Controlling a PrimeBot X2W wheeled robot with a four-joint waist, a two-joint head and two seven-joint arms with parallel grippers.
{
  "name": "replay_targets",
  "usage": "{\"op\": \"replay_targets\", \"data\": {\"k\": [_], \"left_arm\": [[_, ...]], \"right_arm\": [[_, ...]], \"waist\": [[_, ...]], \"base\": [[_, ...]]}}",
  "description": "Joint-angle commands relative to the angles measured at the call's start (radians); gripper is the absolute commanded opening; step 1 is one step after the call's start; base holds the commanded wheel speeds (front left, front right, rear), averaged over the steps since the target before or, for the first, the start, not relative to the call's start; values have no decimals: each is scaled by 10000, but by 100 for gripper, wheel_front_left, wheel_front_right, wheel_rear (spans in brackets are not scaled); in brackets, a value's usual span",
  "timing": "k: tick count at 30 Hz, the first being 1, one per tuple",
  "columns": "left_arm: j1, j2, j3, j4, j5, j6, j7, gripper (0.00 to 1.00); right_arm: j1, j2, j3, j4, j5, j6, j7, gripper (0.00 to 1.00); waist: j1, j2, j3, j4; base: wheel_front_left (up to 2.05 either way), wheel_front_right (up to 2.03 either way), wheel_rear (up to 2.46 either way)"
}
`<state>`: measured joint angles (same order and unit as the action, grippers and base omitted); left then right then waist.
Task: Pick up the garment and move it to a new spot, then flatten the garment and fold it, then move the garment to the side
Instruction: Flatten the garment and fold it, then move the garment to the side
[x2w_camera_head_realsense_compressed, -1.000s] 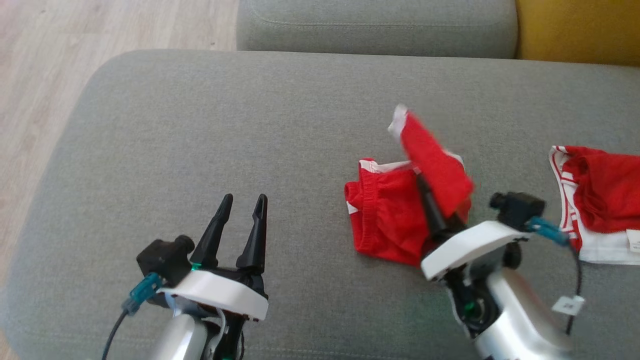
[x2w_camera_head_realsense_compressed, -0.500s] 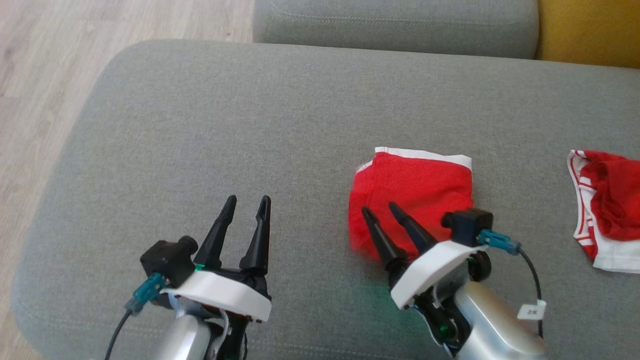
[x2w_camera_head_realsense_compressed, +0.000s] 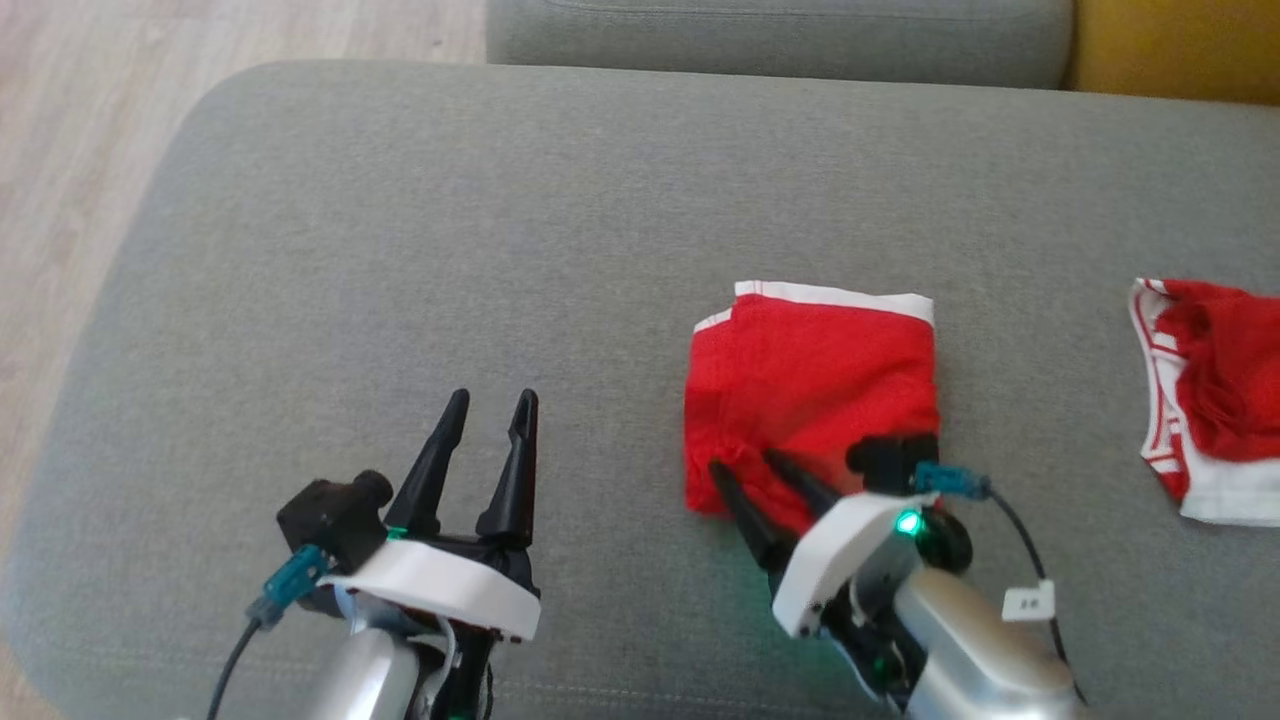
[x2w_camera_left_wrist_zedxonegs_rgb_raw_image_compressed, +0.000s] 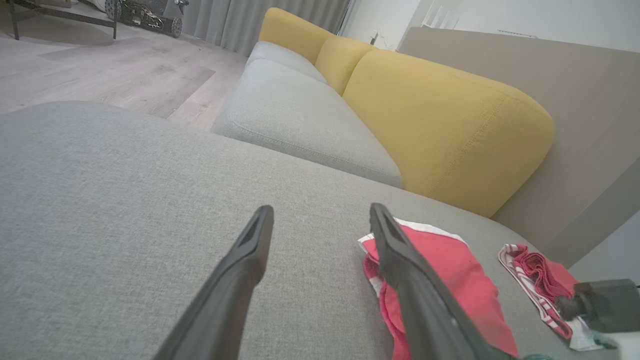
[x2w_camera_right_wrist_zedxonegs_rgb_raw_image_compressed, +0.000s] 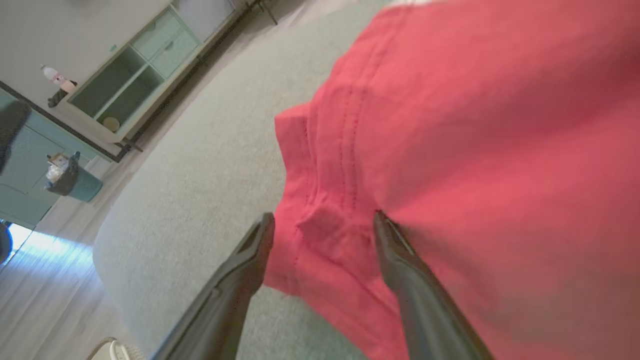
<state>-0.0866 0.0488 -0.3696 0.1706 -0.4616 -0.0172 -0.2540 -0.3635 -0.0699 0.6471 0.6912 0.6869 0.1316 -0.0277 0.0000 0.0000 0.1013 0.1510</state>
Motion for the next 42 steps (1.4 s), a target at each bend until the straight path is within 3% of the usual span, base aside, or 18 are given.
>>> {"op": "replay_targets", "data": {"k": [1,9,17,20,28,36,42], "left_arm": [[-424,14,399,-331,-43,13,-78,100],[-461,14,699,-495,-8,-71,-78,100],[-343,14,963,-879,-17,-50,-78,100],[-217,14,1138,-992,39,-34,-78,100],[192,14,1362,-714,429,-59,-78,100],[411,14,1414,-765,350,-27,-78,100],[150,14,1276,-805,335,-89,-78,100]], "right_arm": [[-537,142,123,-293,68,-9,-224,100],[-956,-575,-420,-668,-960,-9,-1628,100],[-66,-1257,-2672,-1755,-3102,-9,-2221,100],[835,-967,-4005,-2632,-3812,-9,-2265,100],[2233,-471,-5271,-3886,-5662,-9,-2181,100],[2739,-59,-5630,-4449,-6190,-9,-1975,100],[2475,90,-5546,-4431,-5786,-9,-1669,100]], "waist": [[0,0,2,-134],[0,0,-215,-1007],[0,0,-543,-1659],[0,0,-579,-1894],[0,0,-602,-2073],[0,0,-588,-1971],[0,0,-203,-1688]], "base": [[0,0,0],[0,0,0],[0,0,0],[0,0,0],[0,0,0],[0,0,0],[0,0,0]]}}
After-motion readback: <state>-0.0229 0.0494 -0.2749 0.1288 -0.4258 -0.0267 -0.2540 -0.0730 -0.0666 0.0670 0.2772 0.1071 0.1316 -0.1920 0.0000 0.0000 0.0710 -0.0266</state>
